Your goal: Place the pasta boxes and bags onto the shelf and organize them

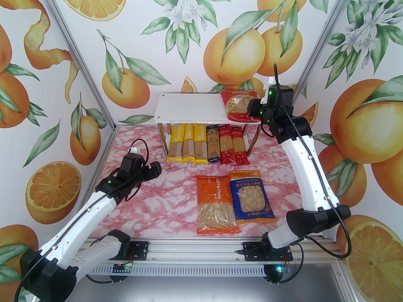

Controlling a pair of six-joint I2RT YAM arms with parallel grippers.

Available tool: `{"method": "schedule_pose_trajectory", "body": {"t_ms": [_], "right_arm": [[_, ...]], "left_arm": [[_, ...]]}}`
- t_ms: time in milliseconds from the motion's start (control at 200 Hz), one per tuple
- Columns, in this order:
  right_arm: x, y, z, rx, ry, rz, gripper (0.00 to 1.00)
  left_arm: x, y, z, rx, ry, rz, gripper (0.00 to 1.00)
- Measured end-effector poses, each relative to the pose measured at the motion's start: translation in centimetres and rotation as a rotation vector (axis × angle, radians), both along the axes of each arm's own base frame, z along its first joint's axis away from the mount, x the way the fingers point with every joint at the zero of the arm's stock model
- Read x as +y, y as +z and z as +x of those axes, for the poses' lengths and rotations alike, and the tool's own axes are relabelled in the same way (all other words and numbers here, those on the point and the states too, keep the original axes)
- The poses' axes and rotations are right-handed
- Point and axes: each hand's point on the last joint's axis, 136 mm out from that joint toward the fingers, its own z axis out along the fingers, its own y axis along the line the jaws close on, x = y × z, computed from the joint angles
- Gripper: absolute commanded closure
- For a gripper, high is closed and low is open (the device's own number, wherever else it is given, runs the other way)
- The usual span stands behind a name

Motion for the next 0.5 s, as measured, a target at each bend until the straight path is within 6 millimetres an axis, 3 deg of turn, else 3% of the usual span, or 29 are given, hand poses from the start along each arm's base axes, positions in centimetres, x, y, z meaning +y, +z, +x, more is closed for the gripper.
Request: {"method": "schedule_pose_trajectory", "body": {"t_ms": [75,215,445,500], "right_arm": [[-0.8,-1.4,0.1,0.034,-0.028,-0.004,0.94],[-1.3,-2.2,0.2,0.048,-0.048,0.007,1.0],[-0.9,-2.5,0.0,0.056,-0.018,0.028,1.0],[-0.8,-2.5,0.0,0.059,-0.006,0.035,0.91]], "left_arm": [[0.1,0.0,0.0,-0.002,0.0,0.005,0.07],[0.1,0.0,0.0,-0.002,-0.004,0.012,0.07],[0.1,0.0,0.0,-0.004,-0.005,0.015,0.07],[0.1,0.0,0.0,-0.005,-0.006,0.016,0.06]]}}
